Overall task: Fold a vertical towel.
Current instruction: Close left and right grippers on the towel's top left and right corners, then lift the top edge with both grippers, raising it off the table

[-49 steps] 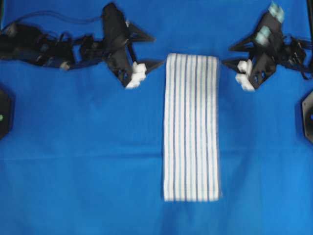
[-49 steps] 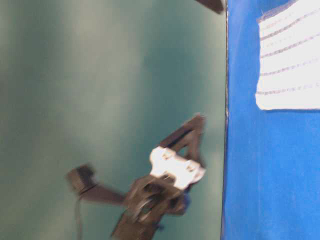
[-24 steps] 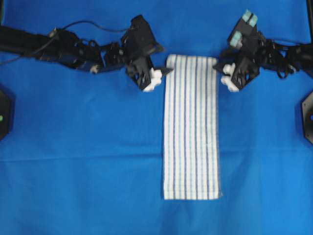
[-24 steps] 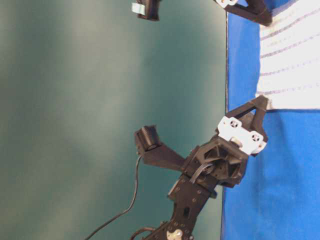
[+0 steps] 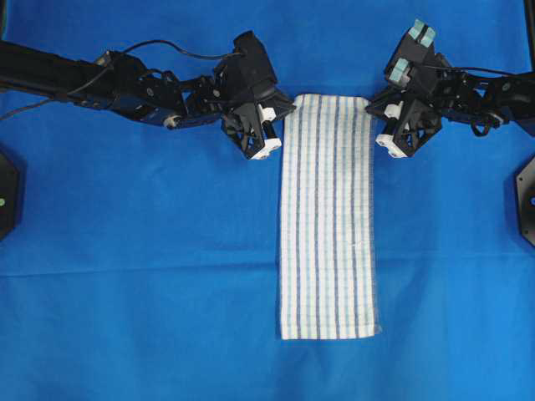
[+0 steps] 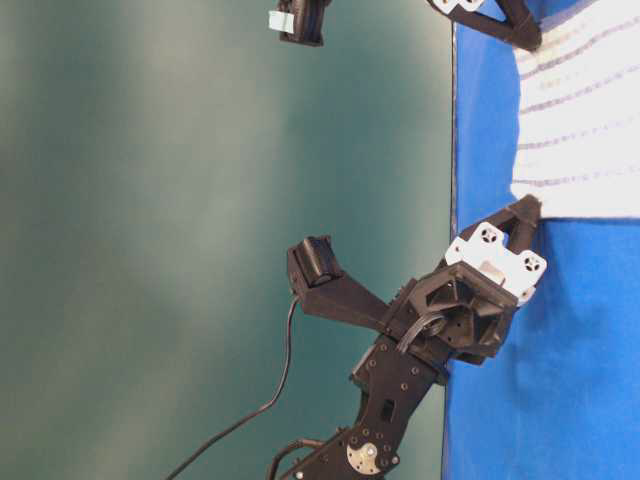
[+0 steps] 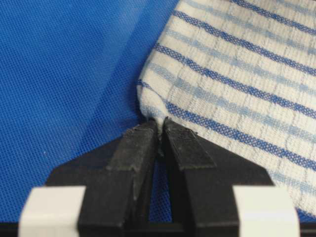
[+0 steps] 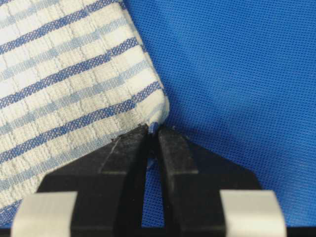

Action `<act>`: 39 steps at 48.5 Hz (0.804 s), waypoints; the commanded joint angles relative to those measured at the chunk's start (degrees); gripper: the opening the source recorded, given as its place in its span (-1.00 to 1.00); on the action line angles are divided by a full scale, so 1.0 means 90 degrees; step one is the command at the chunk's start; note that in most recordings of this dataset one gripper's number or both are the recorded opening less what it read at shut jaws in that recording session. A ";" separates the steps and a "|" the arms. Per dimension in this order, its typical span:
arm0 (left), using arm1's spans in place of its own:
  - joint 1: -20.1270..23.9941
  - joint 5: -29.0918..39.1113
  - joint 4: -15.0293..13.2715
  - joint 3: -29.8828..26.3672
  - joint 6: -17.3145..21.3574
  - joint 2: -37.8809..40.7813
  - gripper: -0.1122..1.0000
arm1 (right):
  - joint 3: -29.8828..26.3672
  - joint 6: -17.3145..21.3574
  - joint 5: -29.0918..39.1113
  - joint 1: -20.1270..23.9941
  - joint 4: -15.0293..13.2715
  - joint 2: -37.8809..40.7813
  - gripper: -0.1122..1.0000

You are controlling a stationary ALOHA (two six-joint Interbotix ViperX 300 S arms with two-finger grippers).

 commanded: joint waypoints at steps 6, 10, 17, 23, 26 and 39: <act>-0.0029 0.0137 -0.0010 -0.0078 0.0020 -0.0166 -0.73 | -0.0098 0.0020 -0.0029 0.0029 -0.0020 -0.0049 -0.66; -0.0029 0.0225 -0.0010 -0.0078 0.0059 -0.0332 -0.73 | -0.0117 0.0029 -0.0020 0.0010 -0.0010 -0.0068 -0.66; 0.0107 0.0352 0.0000 -0.0078 0.0078 -0.0547 -0.73 | -0.0215 0.0029 -0.0010 -0.0137 -0.0010 -0.0156 -0.66; 0.0352 0.0352 0.0000 -0.0146 0.0107 -0.0605 -0.73 | -0.0303 -0.0020 0.0000 -0.0361 -0.0020 -0.0254 -0.66; 0.0459 0.0352 0.0000 -0.0225 0.0127 -0.0576 -0.73 | -0.0342 -0.0049 0.0020 -0.0527 -0.0029 -0.0264 -0.66; 0.0869 0.0342 0.0000 -0.0479 0.0479 -0.0518 -0.73 | -0.0547 -0.0342 0.0029 -0.0977 -0.0039 -0.0264 -0.66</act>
